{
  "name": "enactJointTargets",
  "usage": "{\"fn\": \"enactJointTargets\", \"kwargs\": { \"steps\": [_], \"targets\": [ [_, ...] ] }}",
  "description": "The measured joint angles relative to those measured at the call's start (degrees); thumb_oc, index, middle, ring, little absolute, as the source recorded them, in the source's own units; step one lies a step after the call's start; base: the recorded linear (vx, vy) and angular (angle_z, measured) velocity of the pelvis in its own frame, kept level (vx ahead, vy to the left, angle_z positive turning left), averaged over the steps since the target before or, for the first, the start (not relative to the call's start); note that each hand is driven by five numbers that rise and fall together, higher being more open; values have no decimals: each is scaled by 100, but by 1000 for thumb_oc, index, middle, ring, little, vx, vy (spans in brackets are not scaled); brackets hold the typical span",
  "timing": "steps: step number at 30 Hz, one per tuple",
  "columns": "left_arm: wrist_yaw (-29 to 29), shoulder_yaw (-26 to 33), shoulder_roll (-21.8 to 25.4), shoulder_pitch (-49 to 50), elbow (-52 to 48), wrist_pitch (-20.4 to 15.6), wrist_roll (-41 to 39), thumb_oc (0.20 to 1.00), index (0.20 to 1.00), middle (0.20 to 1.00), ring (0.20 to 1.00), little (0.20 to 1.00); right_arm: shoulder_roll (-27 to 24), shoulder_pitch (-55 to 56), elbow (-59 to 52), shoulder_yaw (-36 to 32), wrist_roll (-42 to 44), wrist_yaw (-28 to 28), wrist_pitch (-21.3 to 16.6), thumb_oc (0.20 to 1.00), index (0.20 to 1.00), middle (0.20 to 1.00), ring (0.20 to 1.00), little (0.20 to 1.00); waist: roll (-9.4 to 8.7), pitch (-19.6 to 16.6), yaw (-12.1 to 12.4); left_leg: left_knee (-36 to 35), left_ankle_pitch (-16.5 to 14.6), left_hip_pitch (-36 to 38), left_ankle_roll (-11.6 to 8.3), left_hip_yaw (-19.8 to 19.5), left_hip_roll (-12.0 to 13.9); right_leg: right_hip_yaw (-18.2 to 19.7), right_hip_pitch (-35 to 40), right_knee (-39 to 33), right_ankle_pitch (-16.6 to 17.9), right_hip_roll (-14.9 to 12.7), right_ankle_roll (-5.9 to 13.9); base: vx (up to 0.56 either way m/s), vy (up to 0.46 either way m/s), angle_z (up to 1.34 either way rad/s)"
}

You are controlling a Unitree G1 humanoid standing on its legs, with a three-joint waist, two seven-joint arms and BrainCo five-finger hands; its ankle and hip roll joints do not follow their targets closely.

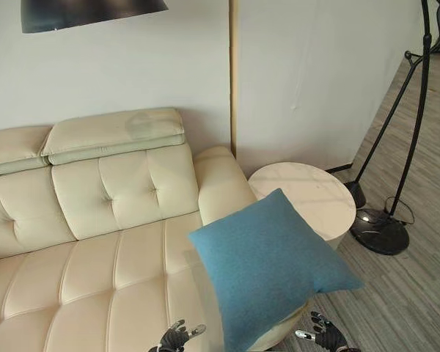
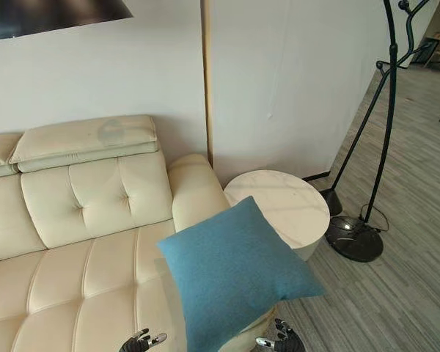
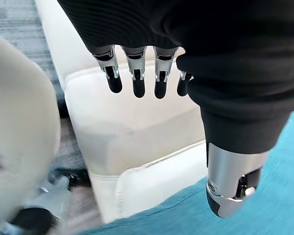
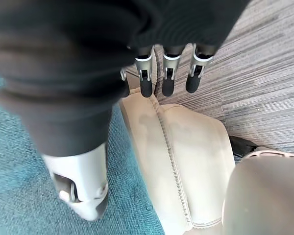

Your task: Pick up all the scattered cushions and arrange them neatly on the sofa.

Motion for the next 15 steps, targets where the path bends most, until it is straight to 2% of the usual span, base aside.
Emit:
{"fn": "enactJointTargets", "kwargs": {
  "steps": [1,2,4,5,6,7,8,9,10,11,12,15],
  "targets": [
    [1,5,-7,-9,36,-17,-12,1000,1000,1000,1000,1000,10,-15,53,-11,3,-1,-29,1000,1000,1000,1000,1000,43,-17,11,-3,24,-54,43,5,51,-19,-20,73,-33,10,130,-130,27,-9],
    [3,-5,-31,-11,54,-20,-22,1000,1000,1000,1000,1000,32,-51,152,-10,3,2,-29,1000,1000,1000,1000,1000,173,-13,9,-2,140,-131,120,32,115,-37,-191,387,0,23,101,-93,11,5],
    [17,1,148,-132,252,-45,-231,1000,1000,1000,1000,1000,191,-9,302,-19,7,0,-15,1000,1000,1000,1000,1000,-106,-49,-51,46,168,-209,78,97,0,56,-515,689,-213,-67,195,-94,-40,18],
    [31,0,167,-184,278,-44,-231,1000,1000,1000,1000,1000,212,-1,302,-18,10,-1,-22,1000,1000,1000,1000,1000,-147,-39,-33,126,152,-284,99,119,15,91,-520,609,-244,-46,258,-74,-50,-1],
    [34,-6,40,-237,382,-52,-231,1000,1000,1000,1000,1000,163,-183,385,-44,36,0,-62,1000,1000,1000,1000,1000,189,46,35,210,377,-513,223,89,341,211,-616,902,-209,166,360,13,-25,-7],
    [33,-27,15,-223,420,-42,-229,1000,1000,1000,1000,1000,153,-212,370,-76,76,0,-76,1000,1000,1000,1000,1000,289,18,-21,184,397,-539,213,132,461,399,-719,1554,-404,182,162,46,-74,23],
    [20,-79,47,-201,420,-39,-226,1000,1000,1000,1000,1000,128,-200,367,-81,115,-2,-109,1000,1000,1000,1000,1000,239,-16,-47,141,442,-490,144,131,447,758,-532,1935,-737,-10,231,67,-97,38],
    [10,-93,96,-194,435,-25,-211,1000,1000,1000,1000,1000,130,-222,397,-81,115,1,-106,1000,1000,1000,1000,1000,126,-117,-18,82,542,-440,1,124,366,932,-146,1360,-782,-153,24,63,-153,10],
    [-12,-225,75,-86,402,4,-208,1000,1000,1000,1000,1000,82,-283,304,-72,116,0,-122,1000,1000,1000,1000,1000,230,-109,-15,-7,544,-306,-95,126,490,850,239,642,-561,-30,28,39,-148,-30],
    [-13,-300,54,-33,397,5,-207,1000,1000,1000,1000,1000,67,-360,288,-72,115,0,-131,1000,1000,1000,1000,1000,341,-131,-15,-7,620,-254,-205,130,540,795,456,216,-308,9,2,31,-206,-56],
    [-23,-295,-44,27,391,39,-200,1000,1000,1000,1000,1000,27,-372,290,2,115,1,-125,1000,1000,1000,1000,1000,450,-133,-26,-5,673,-150,-275,144,560,824,618,-9,-109,63,-8,23,-169,-38],
    [-105,-282,-130,-51,516,44,-176,1000,1000,1000,1000,1000,-47,-185,290,138,113,2,-98,1000,1000,1000,1000,1000,561,-154,-94,-3,748,-47,-339,131,610,801,741,-8,-111,130,6,9,-142,-2]
  ]
}}
